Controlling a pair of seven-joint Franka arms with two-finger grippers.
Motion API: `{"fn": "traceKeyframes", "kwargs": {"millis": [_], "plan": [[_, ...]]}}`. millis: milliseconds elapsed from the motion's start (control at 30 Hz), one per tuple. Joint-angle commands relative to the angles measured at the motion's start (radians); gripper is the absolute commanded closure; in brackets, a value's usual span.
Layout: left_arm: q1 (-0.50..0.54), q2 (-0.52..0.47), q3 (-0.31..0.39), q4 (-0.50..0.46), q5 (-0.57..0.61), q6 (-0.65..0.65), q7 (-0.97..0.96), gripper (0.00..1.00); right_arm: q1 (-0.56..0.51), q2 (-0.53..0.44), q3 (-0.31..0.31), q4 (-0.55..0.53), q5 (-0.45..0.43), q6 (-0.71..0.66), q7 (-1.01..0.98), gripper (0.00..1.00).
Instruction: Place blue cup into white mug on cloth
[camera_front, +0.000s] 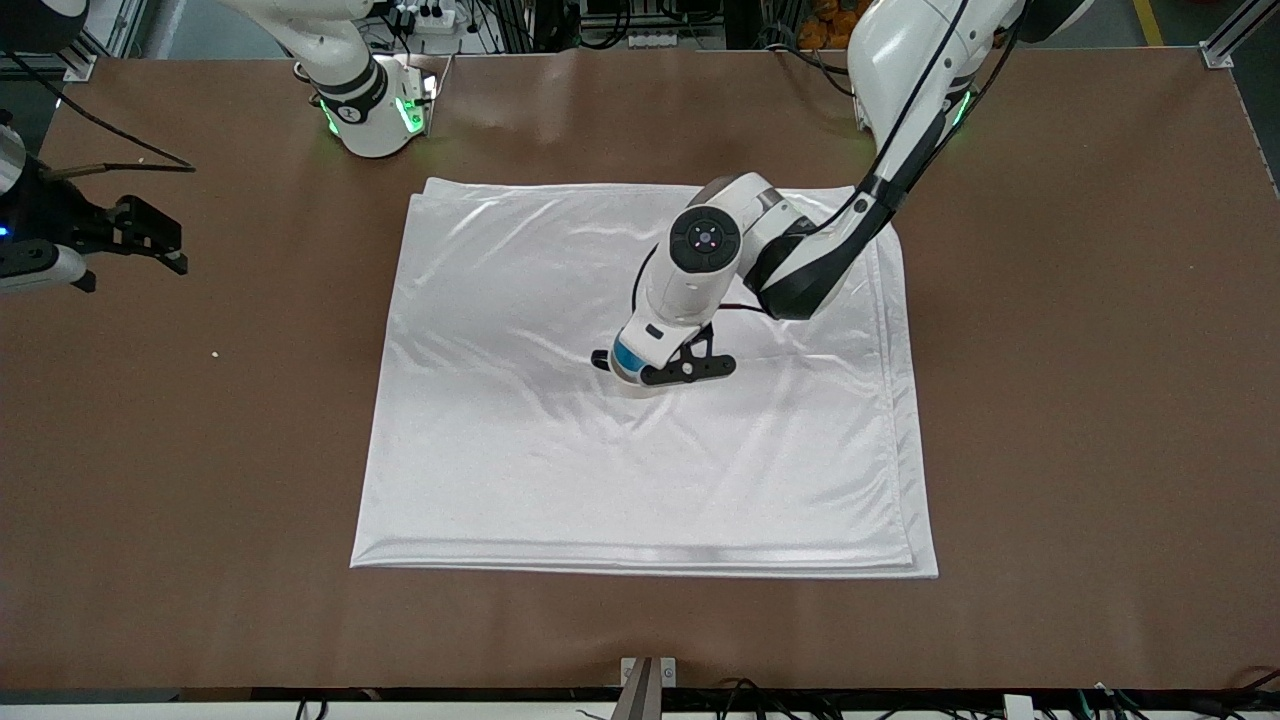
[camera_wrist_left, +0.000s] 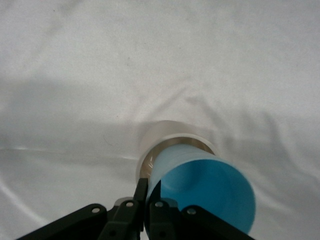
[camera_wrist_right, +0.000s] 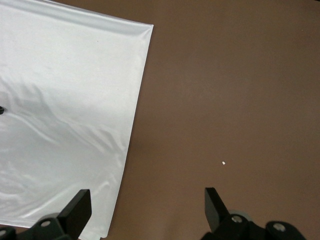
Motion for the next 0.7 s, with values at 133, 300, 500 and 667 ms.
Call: {"fn": "traceKeyframes", "kwargs": {"millis": [133, 300, 500, 667], "plan": [[-0.032, 0.035, 0.016, 0.026, -0.007, 0.003, -0.026, 1.00, 0.051, -0.009, -0.062, -0.001, -0.005, 0.001, 0.020, 0.00], [-0.030, 0.038, 0.016, 0.026, -0.004, 0.003, -0.020, 1.00, 0.046, -0.001, -0.062, -0.001, -0.005, 0.001, 0.025, 0.00], [-0.029, 0.038, 0.018, 0.026, 0.004, 0.003, -0.003, 0.07, 0.043, -0.001, -0.062, 0.004, -0.005, 0.002, 0.025, 0.00], [-0.030, 0.032, 0.018, 0.026, 0.004, 0.001, -0.002, 0.00, 0.042, 0.008, -0.062, 0.007, -0.005, 0.004, 0.025, 0.00]]}}
